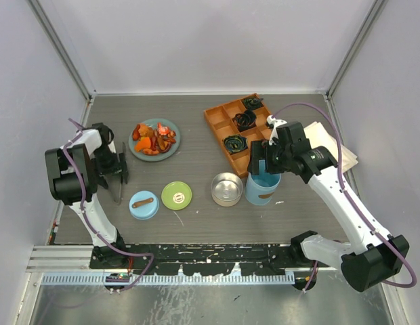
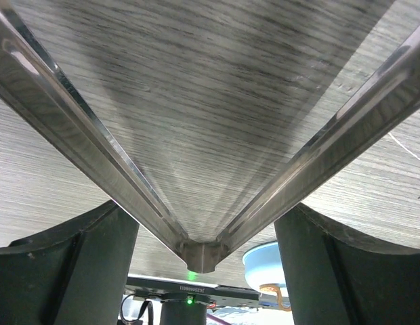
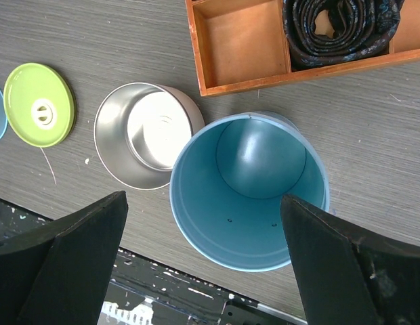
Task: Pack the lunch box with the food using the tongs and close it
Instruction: Place the clamp at the center of the board, then pick up the clamp at the center of the board.
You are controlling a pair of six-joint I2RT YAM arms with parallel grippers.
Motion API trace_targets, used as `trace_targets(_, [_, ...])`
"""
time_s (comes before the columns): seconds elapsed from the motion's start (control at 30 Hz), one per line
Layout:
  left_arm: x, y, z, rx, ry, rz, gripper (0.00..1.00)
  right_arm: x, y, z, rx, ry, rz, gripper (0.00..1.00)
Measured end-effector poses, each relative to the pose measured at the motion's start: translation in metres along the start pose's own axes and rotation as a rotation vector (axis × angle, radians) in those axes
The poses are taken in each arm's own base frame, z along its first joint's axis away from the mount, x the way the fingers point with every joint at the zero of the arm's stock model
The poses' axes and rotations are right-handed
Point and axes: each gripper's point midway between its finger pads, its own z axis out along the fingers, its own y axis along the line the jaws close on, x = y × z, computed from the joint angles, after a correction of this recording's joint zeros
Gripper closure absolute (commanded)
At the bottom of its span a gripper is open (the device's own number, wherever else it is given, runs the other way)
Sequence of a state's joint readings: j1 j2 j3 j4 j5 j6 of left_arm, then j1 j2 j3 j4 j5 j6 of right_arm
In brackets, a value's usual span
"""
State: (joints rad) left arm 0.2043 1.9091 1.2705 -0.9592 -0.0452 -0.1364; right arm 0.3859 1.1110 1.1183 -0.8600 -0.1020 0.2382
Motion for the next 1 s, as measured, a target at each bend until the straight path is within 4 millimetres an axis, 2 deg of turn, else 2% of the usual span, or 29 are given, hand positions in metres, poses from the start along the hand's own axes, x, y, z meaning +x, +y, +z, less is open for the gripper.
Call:
trace_targets(0.13, [0.0001, -0.0017, 0.0009, 0.009, 0.005, 0.001, 0.26, -0.0005, 0.0001, 0.0002, 0.0, 0.0, 0.0, 0.0])
trace_targets(0.3, [-0.0003, -0.0034, 0.0015, 0.019, 0.023, 0.005, 0.22, -0.0031, 0.0008, -0.0012, -0.001, -0.007, -0.001, 0.0])
trace_targets(0.57, [0.0004, -0.0009, 0.0029, 0.048, 0.052, -0.014, 0.23, -0.0048, 0.0002, -0.0018, 0.004, -0.013, -0.002, 0.0])
trace_targets(0.63, [0.0005, -0.001, 0.0032, 0.048, 0.055, -0.014, 0.26, -0.0048, 0.0002, -0.0018, 0.004, -0.013, -0.002, 0.0])
trace_targets(0.83, [0.0018, 0.0013, 0.003, 0.048, 0.065, -0.016, 0.45, -0.0047, 0.0001, -0.0018, 0.004, -0.013, -0.002, 0.0])
trace_targets(1.0, [0.0037, 0.0025, 0.0003, 0.051, 0.046, -0.02, 0.47, -0.0048, 0.0001, -0.002, 0.004, -0.013, -0.002, 0.0])
